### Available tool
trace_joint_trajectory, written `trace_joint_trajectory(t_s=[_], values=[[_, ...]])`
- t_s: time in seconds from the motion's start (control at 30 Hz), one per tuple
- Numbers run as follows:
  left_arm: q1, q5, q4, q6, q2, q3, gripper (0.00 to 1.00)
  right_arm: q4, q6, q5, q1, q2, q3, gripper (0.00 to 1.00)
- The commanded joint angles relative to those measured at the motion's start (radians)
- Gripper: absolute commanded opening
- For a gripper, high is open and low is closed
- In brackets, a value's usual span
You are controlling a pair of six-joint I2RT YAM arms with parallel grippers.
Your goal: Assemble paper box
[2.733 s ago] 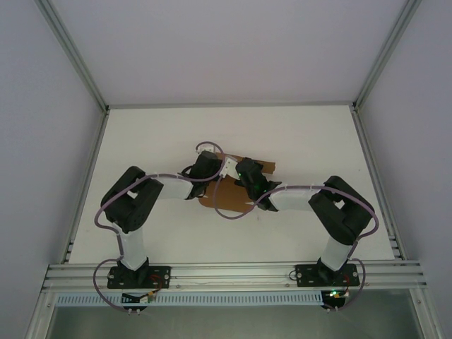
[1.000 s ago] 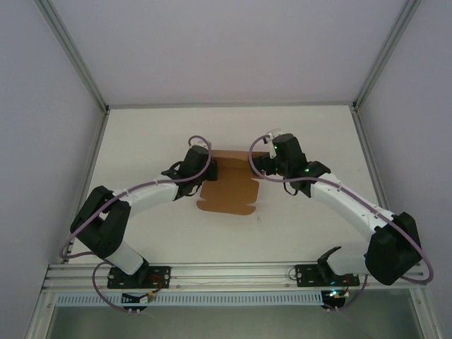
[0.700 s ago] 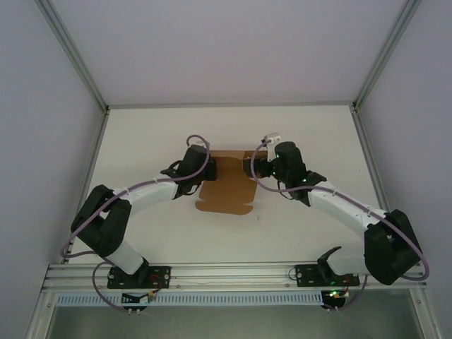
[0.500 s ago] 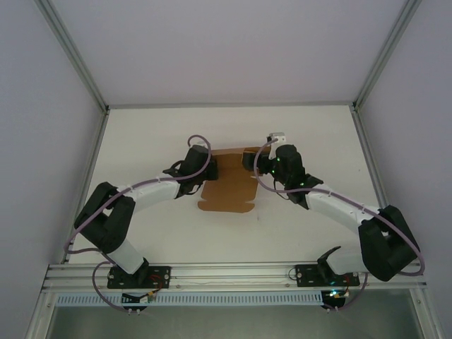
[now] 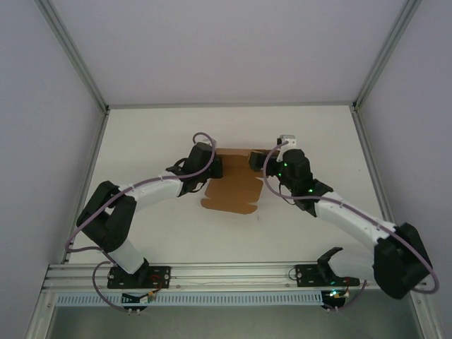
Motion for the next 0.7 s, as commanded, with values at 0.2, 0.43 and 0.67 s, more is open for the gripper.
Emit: trace_joint_trajectory(t_s=[0.2, 0.43, 0.67], values=[[-0.001, -0.006, -0.084, 0.088, -0.066, 0.039, 0.00, -0.492, -0.128, 0.078, -0.004, -0.238, 0.068, 1.00], [0.017, -0.003, -0.055, 0.048, -0.100, 0.015, 0.00, -0.627, 0.042, -0.023, -0.111, -0.326, 0.008, 1.00], [0.022, 0.008, -0.040, 0.031, -0.120, 0.003, 0.00, -0.584, 0.069, -0.107, -0.181, -0.263, -0.018, 0.99]])
